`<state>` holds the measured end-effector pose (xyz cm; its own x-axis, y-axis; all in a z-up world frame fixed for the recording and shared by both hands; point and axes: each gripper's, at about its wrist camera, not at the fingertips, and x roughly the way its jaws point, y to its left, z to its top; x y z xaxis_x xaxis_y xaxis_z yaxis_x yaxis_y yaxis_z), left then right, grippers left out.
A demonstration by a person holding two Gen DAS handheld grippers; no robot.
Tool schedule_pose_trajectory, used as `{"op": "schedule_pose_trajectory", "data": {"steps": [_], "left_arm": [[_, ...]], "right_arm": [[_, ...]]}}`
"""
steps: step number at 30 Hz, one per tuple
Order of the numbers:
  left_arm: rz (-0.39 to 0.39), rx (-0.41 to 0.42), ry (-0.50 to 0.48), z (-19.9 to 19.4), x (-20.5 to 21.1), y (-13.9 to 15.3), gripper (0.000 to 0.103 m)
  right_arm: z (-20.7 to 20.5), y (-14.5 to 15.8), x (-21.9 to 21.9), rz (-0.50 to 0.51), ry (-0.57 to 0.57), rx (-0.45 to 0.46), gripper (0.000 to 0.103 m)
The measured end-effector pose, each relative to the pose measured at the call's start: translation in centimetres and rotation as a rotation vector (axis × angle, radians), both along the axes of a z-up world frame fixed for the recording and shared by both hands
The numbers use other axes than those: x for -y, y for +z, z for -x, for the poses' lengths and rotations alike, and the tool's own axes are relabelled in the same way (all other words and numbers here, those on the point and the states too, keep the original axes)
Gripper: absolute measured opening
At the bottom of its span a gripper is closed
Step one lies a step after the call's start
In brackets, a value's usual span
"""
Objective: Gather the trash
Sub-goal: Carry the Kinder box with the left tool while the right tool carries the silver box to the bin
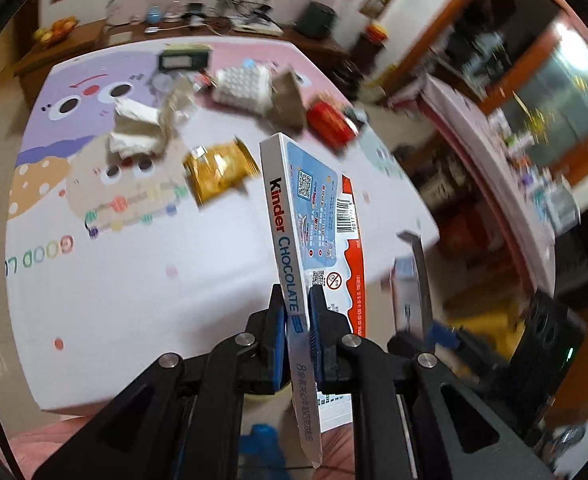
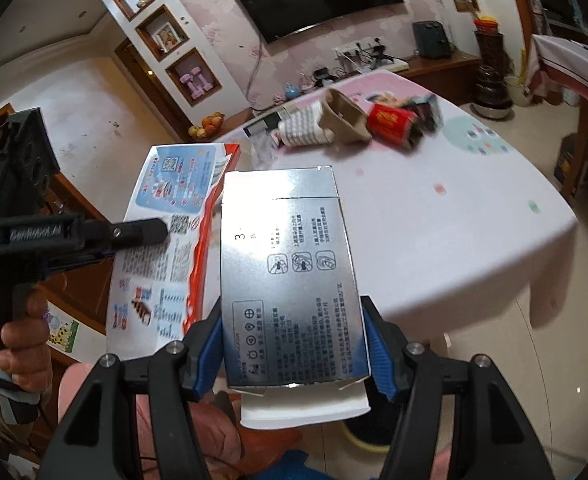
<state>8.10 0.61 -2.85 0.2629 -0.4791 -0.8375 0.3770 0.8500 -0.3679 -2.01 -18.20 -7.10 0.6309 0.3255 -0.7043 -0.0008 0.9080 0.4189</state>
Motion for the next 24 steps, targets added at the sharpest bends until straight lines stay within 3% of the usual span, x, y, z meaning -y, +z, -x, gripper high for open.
{"op": "schedule_pose_trajectory", "data": {"steps": [8,12,16,20,24], "left_arm": [[-0.087,-0.001,-0.204,6.5,2.1,-2.9,0.009],[-0.155,-0.021,-0.294,8.5,4.1,-5.5,0.009],[-0.238,-0.028,-0.387,10.6,6.3,-8.5,0.009],[-0.348,-0.076,-0.461,11.6,8.7,-13.7,0.009],[-0.47,-0.157,-0.508,11.7,10.6,-20.7,0.009]], "right_arm": [[6.1,-3.1,0.6,-0.009,-0.077,-0.088,0.061],[7.6,-6.2,1.6,-0.024,-0.12,-0.164,0.061],[8.5,-11.3,2.9,-0.043,-0.174,-0.259,0.061],[8.9,-17.1,4.3,-0.144,-0.227,-0.38,0.062],[8.5,-23.2,5.5,-0.209,-0.279,-0.487,0.062]]}}
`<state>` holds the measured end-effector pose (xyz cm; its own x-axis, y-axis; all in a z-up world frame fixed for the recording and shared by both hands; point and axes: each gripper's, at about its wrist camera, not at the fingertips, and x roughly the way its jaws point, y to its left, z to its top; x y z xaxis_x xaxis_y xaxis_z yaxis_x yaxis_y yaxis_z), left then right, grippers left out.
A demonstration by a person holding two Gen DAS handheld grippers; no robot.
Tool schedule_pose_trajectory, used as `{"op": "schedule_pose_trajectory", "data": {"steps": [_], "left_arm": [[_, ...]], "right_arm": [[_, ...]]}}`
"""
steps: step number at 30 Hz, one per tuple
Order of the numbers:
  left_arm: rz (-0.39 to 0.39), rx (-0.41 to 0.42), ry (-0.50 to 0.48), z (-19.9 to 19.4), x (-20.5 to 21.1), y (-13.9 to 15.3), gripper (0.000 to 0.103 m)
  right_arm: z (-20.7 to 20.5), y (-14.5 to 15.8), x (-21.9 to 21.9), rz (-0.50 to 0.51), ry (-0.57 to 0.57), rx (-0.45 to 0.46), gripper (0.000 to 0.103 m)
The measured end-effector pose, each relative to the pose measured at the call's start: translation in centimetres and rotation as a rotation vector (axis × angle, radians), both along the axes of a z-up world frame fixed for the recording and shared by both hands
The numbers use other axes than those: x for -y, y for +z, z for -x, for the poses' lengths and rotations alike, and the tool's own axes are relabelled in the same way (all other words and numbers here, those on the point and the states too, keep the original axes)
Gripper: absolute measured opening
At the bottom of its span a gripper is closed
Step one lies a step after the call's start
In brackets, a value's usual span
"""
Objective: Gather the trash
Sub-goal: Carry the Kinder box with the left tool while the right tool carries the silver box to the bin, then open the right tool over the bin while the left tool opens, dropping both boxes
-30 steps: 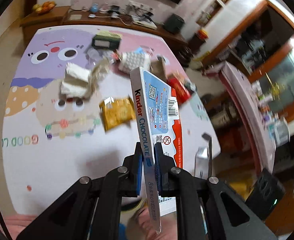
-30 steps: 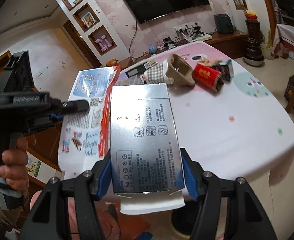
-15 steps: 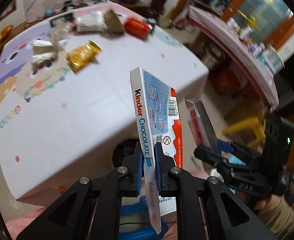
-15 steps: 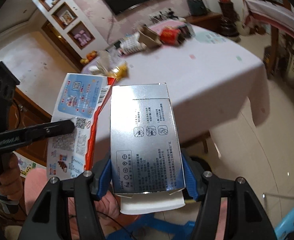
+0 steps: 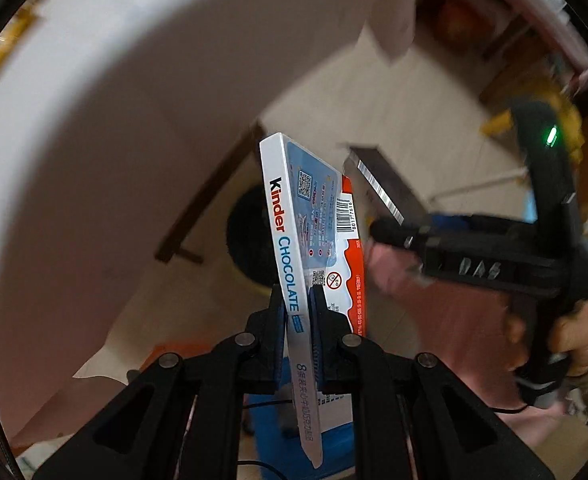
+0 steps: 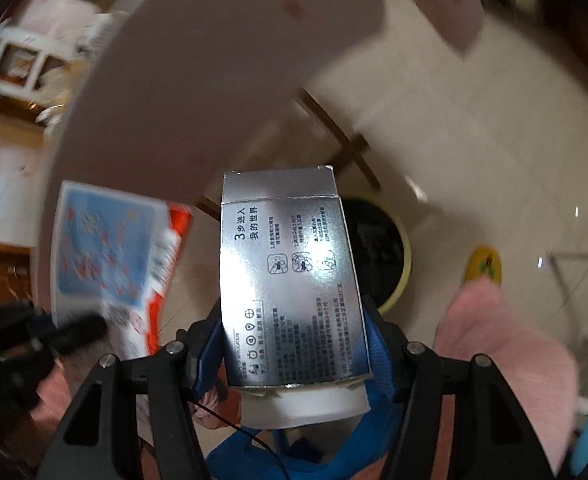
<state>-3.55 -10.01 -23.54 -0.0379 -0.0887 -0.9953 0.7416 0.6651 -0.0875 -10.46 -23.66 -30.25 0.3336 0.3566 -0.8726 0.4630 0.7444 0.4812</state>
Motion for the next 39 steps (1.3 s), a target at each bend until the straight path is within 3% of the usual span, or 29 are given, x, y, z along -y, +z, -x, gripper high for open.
{"op": "schedule_pose_trajectory", "data": {"steps": [7,14,19,21,23,25,31,39], "left_arm": [[-0.205,-0.027,-0.042,-1.3,2.2,-10.5,0.01],[-0.252,-0.024,-0.031,-2.7,3.5,-15.5,0.01],[-0.268,-0.002,-0.04,-4.6,4.7,-16.8,0.012],[-0.279,0.014,-0.052,-4.6,5.0,-17.1,0.02],[-0.29,0.036,-0.067,-4.6,5.0,-17.1,0.037],[-0.297,0.06,-0.083,-4.8,5.1,-17.3,0.043],[-0.307,0.078,-0.084,-5.1,4.6,-17.4,0.044],[-0.277,0.134,-0.076,-3.8,3.4,-15.3,0.044]], "right_arm": [[-1.5,-9.6,1.0,-0.12,-0.088,-0.166,0.062],[-1.7,-15.5,0.6,-0.194,-0.115,-0.212,0.062],[-2.3,-17.2,0.9,-0.217,-0.119,-0.208,0.065],[-2.4,-17.3,1.0,-0.222,-0.139,-0.201,0.065],[-2.3,-17.2,1.3,-0.22,-0.156,-0.192,0.069],[-2.5,-17.2,1.5,-0.216,-0.17,-0.189,0.074],[-2.7,-17.3,1.2,-0.206,-0.151,-0.199,0.074],[-3.7,-16.4,-0.2,-0.11,-0.063,-0.163,0.074]]}}
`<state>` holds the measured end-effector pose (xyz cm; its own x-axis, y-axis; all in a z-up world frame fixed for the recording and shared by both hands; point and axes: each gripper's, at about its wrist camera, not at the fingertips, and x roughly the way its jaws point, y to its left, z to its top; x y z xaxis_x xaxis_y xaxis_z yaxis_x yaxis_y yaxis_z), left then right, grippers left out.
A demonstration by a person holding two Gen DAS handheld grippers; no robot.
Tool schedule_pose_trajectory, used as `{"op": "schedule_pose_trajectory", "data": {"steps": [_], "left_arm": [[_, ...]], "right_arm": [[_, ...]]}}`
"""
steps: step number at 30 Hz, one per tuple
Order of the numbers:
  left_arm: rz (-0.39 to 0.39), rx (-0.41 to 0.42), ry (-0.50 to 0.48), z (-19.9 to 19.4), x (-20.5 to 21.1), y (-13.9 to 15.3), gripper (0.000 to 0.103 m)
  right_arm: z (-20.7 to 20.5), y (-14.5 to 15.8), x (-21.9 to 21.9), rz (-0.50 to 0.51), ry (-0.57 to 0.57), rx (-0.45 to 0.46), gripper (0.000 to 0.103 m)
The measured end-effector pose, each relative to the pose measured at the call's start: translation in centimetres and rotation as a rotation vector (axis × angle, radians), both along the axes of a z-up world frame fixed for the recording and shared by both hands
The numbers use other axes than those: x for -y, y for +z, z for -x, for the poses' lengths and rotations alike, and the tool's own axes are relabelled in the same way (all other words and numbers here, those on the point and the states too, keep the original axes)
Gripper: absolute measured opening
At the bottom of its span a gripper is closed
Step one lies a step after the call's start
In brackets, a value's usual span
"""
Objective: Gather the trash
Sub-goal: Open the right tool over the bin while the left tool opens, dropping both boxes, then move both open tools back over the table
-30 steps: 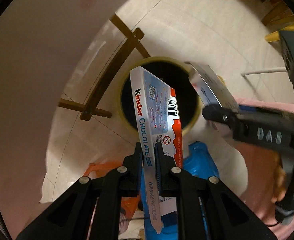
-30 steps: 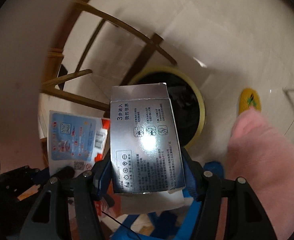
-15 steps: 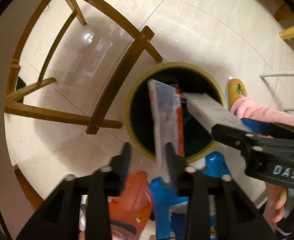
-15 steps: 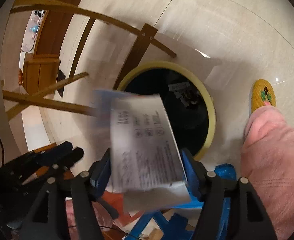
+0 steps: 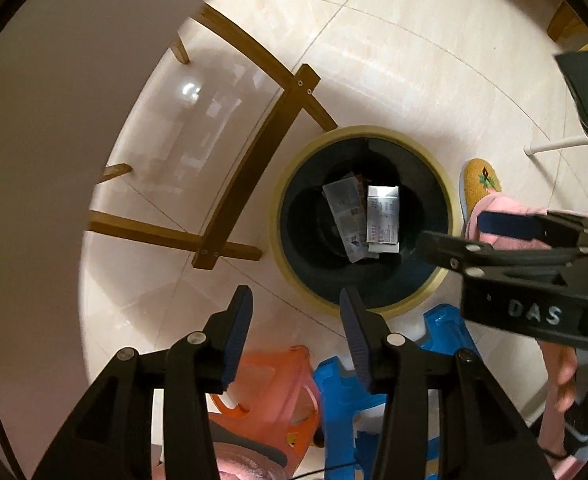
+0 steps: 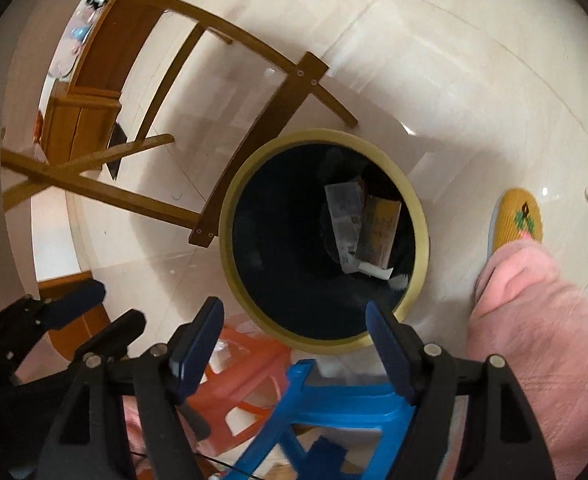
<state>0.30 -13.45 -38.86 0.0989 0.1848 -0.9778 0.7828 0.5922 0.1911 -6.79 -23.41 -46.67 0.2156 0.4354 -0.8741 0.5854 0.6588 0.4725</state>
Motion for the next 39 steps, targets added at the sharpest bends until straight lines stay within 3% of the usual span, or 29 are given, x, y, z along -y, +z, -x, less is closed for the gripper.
{"op": "schedule_pose_trajectory", "data": {"steps": [9,18,22,29,36,39], "left_arm": [[0.084,0.0,0.035,2.2,-1.4,5.2,0.044],[0.238,0.056,0.01,4.5,-2.8,14.2,0.045],[0.307,0.161,0.007,4.4,-4.2,18.8,0.053],[0.423,0.22,0.143,1.9,-8.2,25.2,0.053],[0.507,0.314,0.279,-1.3,-13.4,30.6,0.054],[0.523,0.351,0.33,-3.0,-15.8,31.5,0.058]], "right_arm": [[-0.3,2.6,-1.1,0.102,0.091,0.058,0.074],[0.6,7.9,-2.2,0.15,0.145,0.063,0.074],[1.8,11.2,-2.0,0.141,0.112,0.096,0.074],[1.9,19.0,-1.2,0.205,0.07,0.222,0.074],[0.1,28.3,-1.9,0.265,0.139,0.379,0.074],[-1.3,31.3,-2.7,0.278,0.184,0.457,0.074]]}}
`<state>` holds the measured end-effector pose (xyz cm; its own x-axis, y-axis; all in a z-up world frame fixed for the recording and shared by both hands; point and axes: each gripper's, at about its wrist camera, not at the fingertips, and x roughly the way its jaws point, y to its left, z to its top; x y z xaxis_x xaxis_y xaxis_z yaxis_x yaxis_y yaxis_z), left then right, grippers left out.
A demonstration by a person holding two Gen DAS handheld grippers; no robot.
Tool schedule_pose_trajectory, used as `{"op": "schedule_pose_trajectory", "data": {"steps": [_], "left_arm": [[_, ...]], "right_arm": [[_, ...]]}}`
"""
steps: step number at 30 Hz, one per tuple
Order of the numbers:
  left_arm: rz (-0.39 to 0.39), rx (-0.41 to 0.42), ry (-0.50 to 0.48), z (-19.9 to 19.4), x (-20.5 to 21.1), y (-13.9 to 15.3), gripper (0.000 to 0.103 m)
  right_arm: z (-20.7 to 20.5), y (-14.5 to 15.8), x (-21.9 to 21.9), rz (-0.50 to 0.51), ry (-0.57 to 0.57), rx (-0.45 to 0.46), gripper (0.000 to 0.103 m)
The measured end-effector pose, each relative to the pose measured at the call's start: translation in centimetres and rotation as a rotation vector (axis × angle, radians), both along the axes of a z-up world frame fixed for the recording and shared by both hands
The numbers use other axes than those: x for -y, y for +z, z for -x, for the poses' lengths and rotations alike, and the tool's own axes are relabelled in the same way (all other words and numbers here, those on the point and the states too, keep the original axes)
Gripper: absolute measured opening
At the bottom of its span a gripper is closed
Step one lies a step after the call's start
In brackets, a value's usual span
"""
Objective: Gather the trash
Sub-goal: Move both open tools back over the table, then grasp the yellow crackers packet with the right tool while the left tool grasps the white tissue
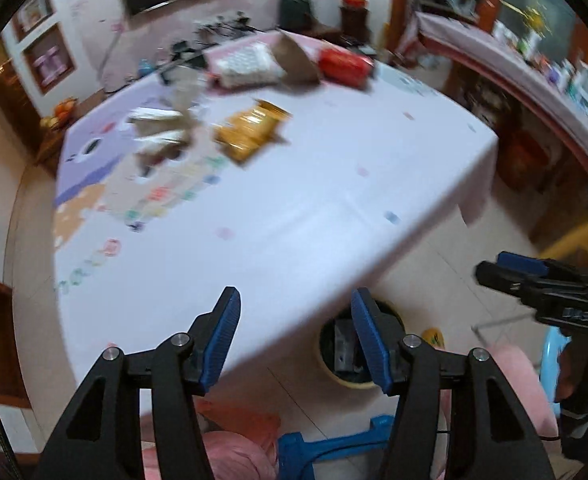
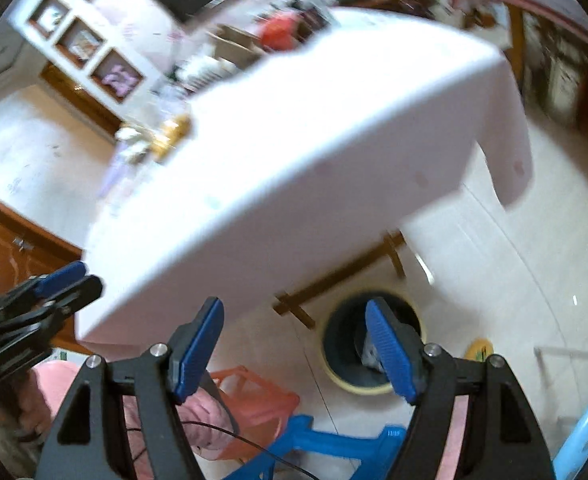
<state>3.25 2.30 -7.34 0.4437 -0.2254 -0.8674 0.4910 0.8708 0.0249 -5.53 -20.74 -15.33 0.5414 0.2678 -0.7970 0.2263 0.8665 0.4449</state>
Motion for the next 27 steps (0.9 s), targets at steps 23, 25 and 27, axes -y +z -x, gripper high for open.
{"op": "schedule_pose_trajectory", "data": {"steps": [23,25,27], "left_arm": [[0.085,0.01,0.195,-19.7,-8.2,2.2,0.076],[0.099,0.005,0.195,-20.7,-8.2,2.1,0.085],[0.099,0.023,0.201,-21.4,-8.2,2.0,0.095]], "right_arm": [[-23.5,5.9,-11.4,0.298,0.237,0.163,0.083],[-24.8,5.1,-12.5,0.348,0.268,0.149,0.085],[-25.9,4.1,-13.5,0.385,0.304,0.128,0.085]]}}
